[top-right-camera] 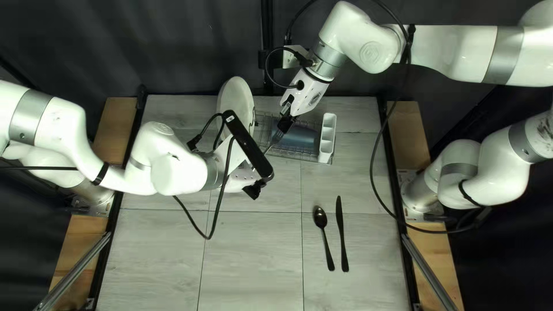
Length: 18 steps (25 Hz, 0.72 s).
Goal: Pick up and place plate onto table. Place down one fork to the left of the plate. Place spoon and knife to the right of the plate. Place cup above the knife and spoon
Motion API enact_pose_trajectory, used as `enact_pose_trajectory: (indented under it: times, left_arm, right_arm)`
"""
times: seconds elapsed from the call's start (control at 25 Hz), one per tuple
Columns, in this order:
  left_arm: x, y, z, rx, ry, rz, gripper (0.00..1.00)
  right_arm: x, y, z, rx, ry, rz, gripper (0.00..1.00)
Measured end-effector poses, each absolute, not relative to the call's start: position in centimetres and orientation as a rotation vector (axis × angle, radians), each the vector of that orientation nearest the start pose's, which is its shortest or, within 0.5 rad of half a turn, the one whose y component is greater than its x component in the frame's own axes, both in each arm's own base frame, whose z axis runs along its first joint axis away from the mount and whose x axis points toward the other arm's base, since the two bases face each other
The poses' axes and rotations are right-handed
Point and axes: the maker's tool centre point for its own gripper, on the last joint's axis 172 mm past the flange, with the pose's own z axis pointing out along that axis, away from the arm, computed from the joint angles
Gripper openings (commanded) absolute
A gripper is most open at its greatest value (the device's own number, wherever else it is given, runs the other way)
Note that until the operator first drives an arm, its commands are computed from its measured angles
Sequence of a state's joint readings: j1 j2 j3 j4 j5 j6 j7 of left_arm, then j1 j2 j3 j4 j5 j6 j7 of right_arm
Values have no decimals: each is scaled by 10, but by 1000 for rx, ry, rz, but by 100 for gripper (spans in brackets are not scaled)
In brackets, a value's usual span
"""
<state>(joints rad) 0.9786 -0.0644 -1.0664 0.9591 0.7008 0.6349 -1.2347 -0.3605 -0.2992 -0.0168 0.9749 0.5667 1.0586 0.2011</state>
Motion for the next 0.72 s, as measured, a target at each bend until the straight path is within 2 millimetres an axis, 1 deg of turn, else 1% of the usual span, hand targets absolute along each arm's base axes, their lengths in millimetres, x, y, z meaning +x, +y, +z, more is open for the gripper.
enact_pose_trajectory:
  times: [0.08, 0.12, 0.16, 0.2, 0.72]
  left_arm:
    - [555, 17, 234, -2637, -864, -864, 100]
    - [555, 17, 234, -2640, -864, -866, 94]
    - [555, 17, 233, -2644, -863, -868, 62]
    - [555, 17, 233, -2647, -861, -870, 0]
    - [555, 17, 233, -2649, -861, -873, 0]
  right_arm:
    - [462, -69, 320, -2405, 1028, -341, 0]
    - [462, -69, 320, -2405, 1028, -341, 0]
    - [462, -69, 320, -2405, 1028, -341, 0]
    - [462, -69, 320, -2405, 1028, -341, 0]
    - [462, -69, 320, -2405, 1028, -341, 0]
